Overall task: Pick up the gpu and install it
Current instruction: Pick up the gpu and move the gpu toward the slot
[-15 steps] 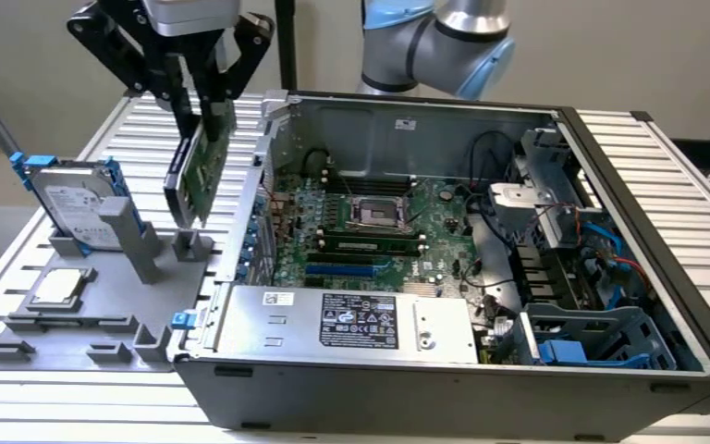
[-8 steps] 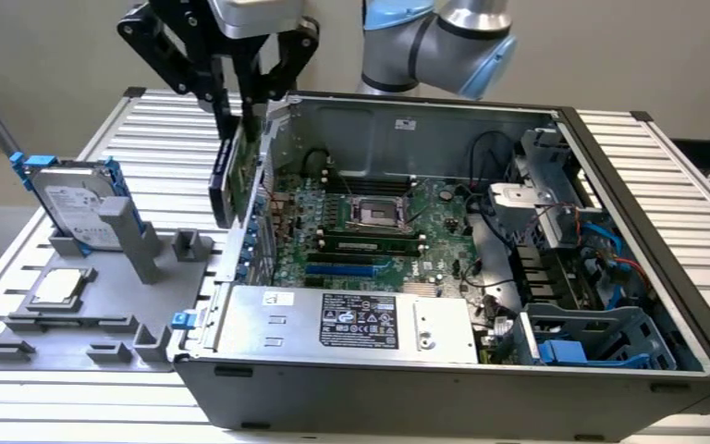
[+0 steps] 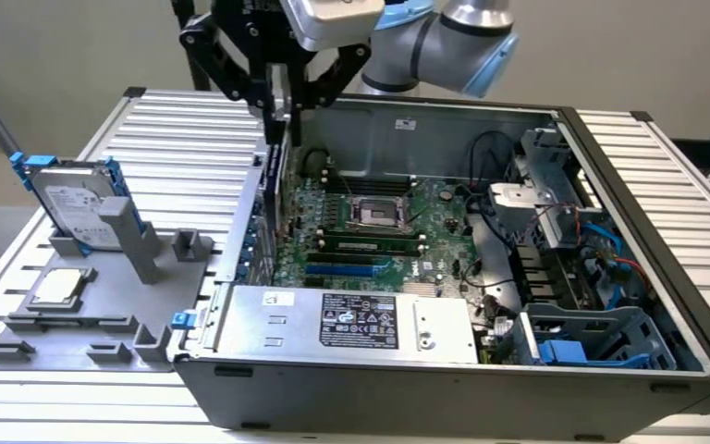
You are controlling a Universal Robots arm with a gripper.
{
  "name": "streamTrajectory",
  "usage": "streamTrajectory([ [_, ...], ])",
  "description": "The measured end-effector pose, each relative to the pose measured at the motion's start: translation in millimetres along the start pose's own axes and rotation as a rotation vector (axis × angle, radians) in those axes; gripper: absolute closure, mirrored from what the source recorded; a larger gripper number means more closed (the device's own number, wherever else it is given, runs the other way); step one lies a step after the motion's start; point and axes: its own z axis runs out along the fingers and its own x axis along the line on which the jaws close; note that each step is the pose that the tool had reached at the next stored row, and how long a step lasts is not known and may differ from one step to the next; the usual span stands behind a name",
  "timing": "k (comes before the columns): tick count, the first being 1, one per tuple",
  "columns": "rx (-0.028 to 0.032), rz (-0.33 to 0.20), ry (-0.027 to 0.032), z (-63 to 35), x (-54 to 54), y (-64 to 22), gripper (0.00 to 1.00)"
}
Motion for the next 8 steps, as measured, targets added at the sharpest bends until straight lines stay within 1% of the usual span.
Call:
streamTrajectory([
  [8,0.0015,0.000,0.0000,13.3,-36.8,11.4,0.73],
])
